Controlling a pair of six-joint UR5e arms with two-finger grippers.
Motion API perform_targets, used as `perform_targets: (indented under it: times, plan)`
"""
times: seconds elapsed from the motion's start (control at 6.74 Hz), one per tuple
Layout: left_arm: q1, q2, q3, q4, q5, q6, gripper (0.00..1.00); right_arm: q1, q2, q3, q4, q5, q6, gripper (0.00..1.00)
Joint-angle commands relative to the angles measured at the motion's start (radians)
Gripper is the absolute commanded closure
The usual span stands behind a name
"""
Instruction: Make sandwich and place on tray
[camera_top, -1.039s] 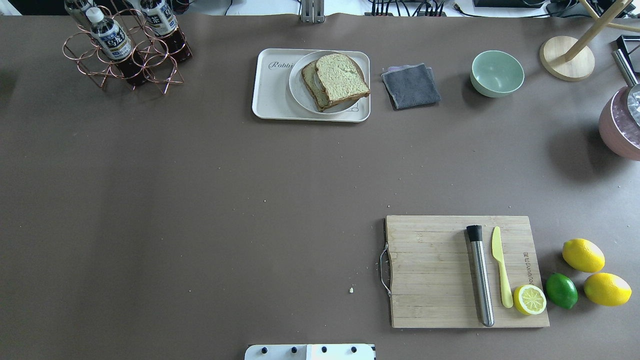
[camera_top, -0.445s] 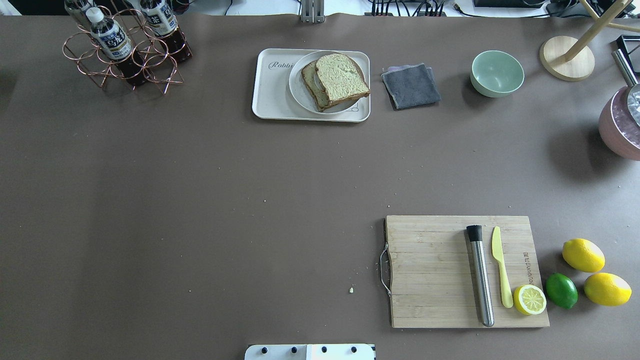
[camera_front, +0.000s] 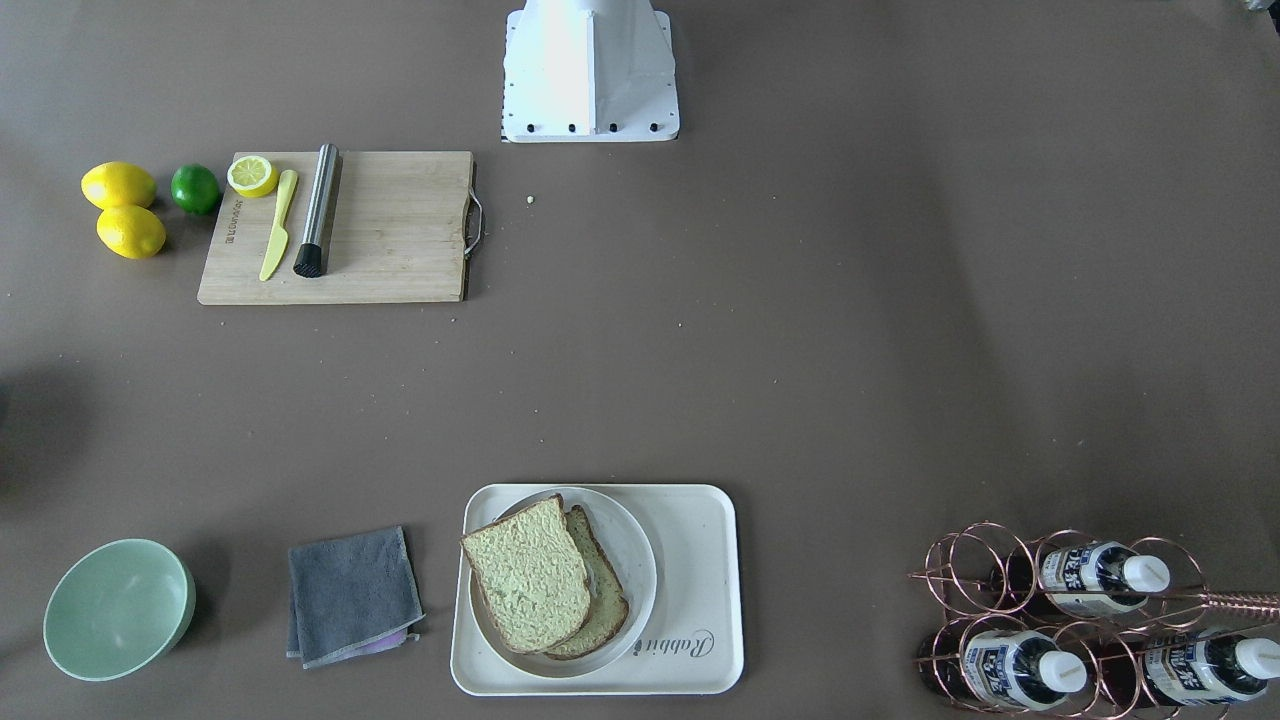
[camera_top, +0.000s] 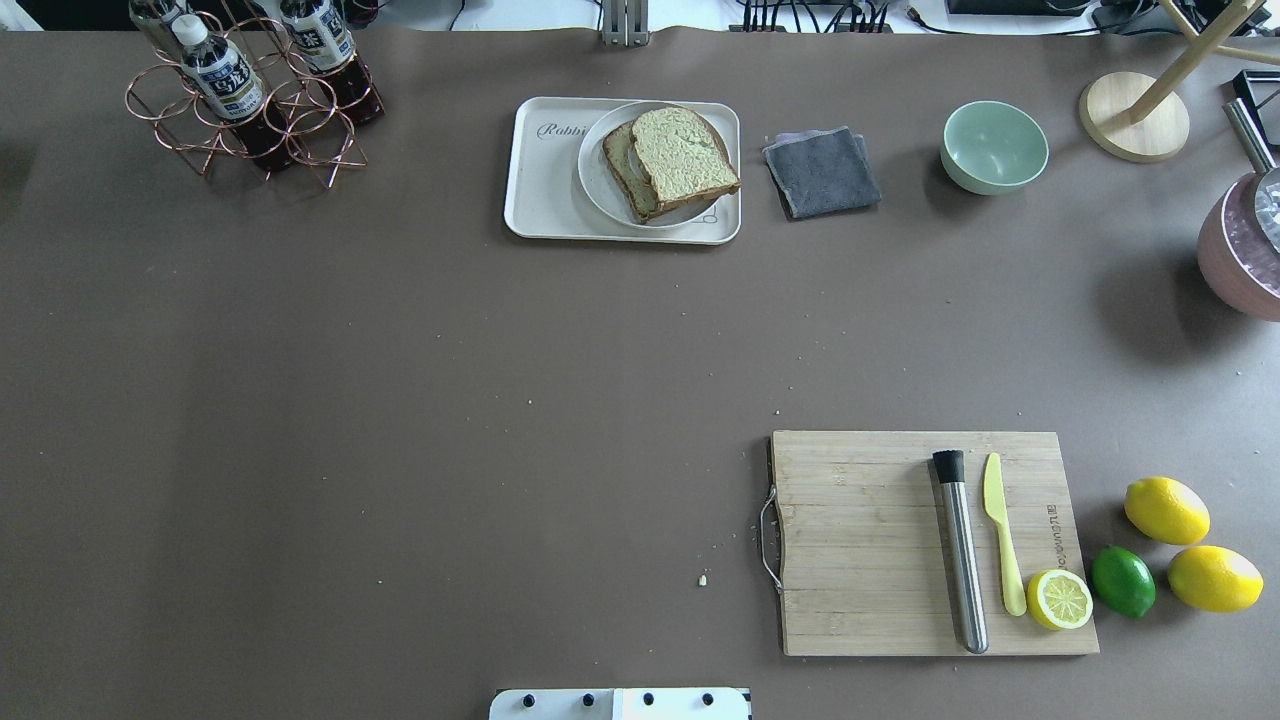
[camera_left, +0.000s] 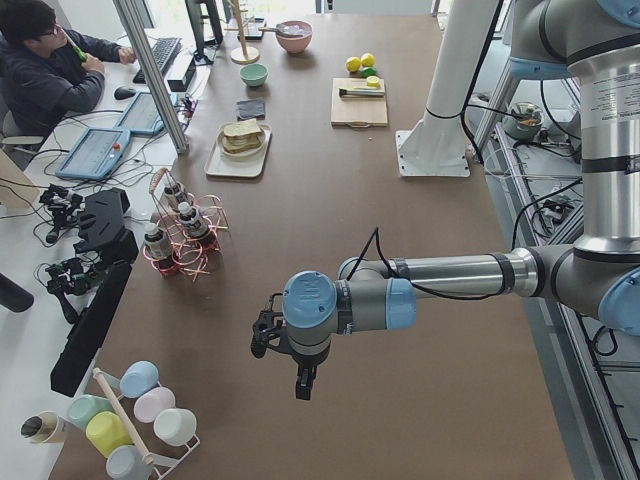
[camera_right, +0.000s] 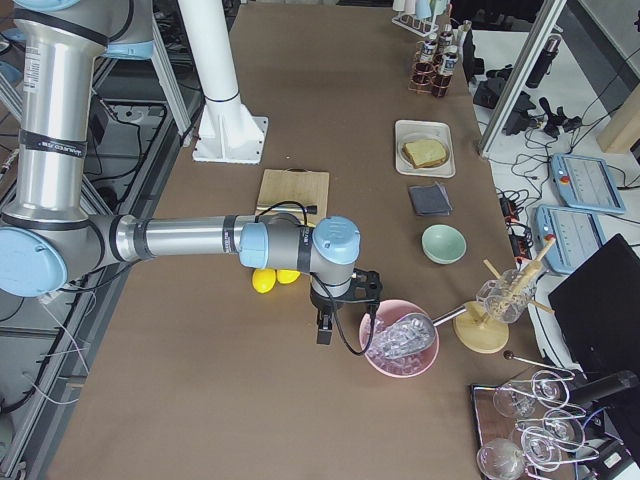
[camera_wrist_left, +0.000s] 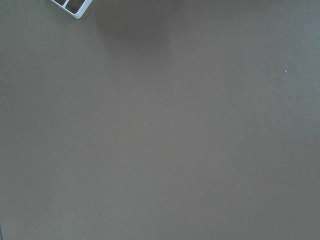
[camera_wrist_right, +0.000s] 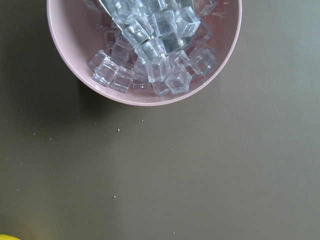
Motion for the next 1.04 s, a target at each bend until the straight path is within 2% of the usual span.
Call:
perform_targets:
  times: [0.0, 0.89]
  plan:
    - [0.001, 0.001, 0.006, 0.002, 0.0, 0.0, 0.02, 0.0, -0.01, -0.003, 0.001, 0.006, 0.0, 0.0]
    - [0.001, 0.001, 0.037, 0.002, -0.037, 0.0, 0.02, -0.001, -0.027, -0.006, 0.002, 0.01, 0.0, 0.0]
